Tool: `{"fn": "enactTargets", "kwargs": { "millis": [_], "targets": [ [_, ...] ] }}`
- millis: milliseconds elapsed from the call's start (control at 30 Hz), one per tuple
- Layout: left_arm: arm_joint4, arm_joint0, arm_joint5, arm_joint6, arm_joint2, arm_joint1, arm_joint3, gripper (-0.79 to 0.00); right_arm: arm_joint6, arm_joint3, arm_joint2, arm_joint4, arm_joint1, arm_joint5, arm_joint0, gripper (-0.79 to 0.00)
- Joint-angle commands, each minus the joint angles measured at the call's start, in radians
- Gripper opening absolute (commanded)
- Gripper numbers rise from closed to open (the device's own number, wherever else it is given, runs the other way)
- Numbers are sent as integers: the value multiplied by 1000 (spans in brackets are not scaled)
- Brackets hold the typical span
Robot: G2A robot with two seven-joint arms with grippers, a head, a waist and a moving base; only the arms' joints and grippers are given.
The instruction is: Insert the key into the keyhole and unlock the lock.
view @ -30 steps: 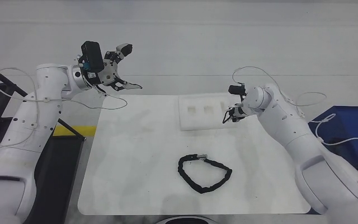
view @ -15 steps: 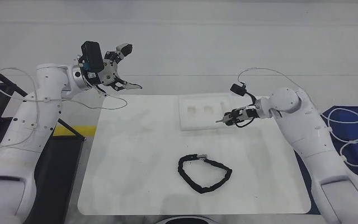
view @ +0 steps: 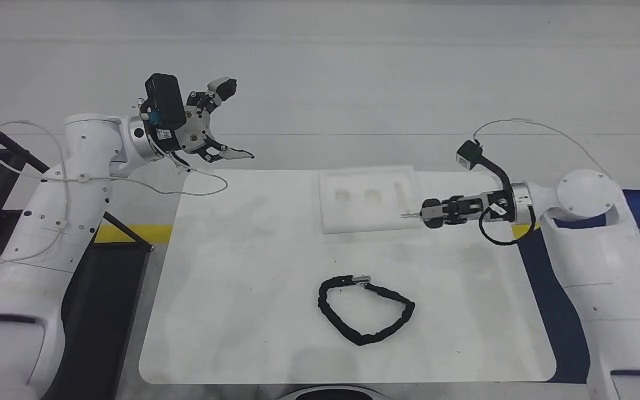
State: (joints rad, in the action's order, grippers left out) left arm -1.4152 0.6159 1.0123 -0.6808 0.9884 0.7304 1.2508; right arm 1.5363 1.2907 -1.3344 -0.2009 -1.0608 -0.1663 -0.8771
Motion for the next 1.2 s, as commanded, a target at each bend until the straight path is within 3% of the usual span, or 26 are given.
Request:
{"fn": "enactTargets", "kwargs": {
  "millis": [0,167,733,767,933,1167],
  "targets": [
    [0,0,0,0,0,0,0,0,0,13,-14,-14,10,15,-2,-785],
    [0,0,0,0,0,0,0,0,0,28,-16,-40,31,32,2,-785],
    [0,0,0,0,0,0,0,0,0,28,-16,-40,31,32,2,-785],
    [-20,6,-31,36,-1,0,8,0,0,28,-16,-40,31,32,2,-785],
    [-98,19,-66,154,-68,20,43,0,0,28,-16,-40,31,32,2,-785],
    [-185,40,-130,59,-259,91,33,0,0,28,-16,-40,31,32,2,-785]
  ]
}}
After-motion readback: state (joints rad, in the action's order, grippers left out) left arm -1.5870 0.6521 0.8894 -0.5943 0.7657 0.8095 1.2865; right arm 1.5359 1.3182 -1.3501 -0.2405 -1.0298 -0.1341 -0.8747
